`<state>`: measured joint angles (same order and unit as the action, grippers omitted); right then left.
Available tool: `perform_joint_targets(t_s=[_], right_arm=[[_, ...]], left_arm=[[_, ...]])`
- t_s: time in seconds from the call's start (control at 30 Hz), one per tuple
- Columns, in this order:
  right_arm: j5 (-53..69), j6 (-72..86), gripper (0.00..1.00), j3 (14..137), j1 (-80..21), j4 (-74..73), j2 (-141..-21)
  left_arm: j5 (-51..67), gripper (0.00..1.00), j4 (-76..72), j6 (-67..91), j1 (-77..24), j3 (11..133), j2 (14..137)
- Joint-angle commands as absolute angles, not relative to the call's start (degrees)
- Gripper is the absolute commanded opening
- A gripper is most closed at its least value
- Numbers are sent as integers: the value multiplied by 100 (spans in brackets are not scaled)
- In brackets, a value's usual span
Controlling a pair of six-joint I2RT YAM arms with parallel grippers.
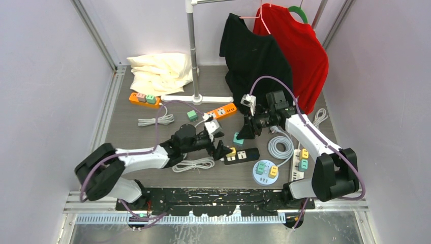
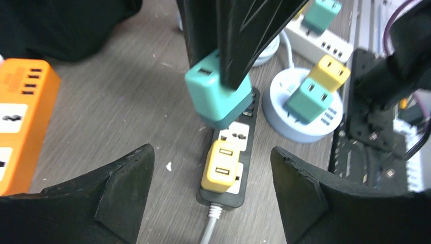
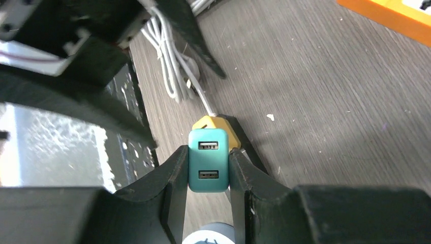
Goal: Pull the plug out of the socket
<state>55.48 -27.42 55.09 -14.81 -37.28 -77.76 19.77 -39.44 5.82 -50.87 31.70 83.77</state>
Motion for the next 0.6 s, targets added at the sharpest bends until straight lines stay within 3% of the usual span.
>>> perform_joint_targets(t_s=[0.0,0.1,0.23,0.57], right_arm=[[5536,-914,1,5871,-1426,-3000,-7900],[5624,-522,1,5958,-1415,-2950,-8007],[5866,-153,1,5999,-1403,-2852,-8113],[6042,309,2,6087,-1399,-2778,-8429]], left_arm=[[1398,84,-2356,1383,-5067,3636,7563],[1277,86,-1952,1925,-5055,3724,7158],[1253,99,-2017,2752,-5005,3647,6868],[486,100,-1603,4154,-5007,3884,7060]])
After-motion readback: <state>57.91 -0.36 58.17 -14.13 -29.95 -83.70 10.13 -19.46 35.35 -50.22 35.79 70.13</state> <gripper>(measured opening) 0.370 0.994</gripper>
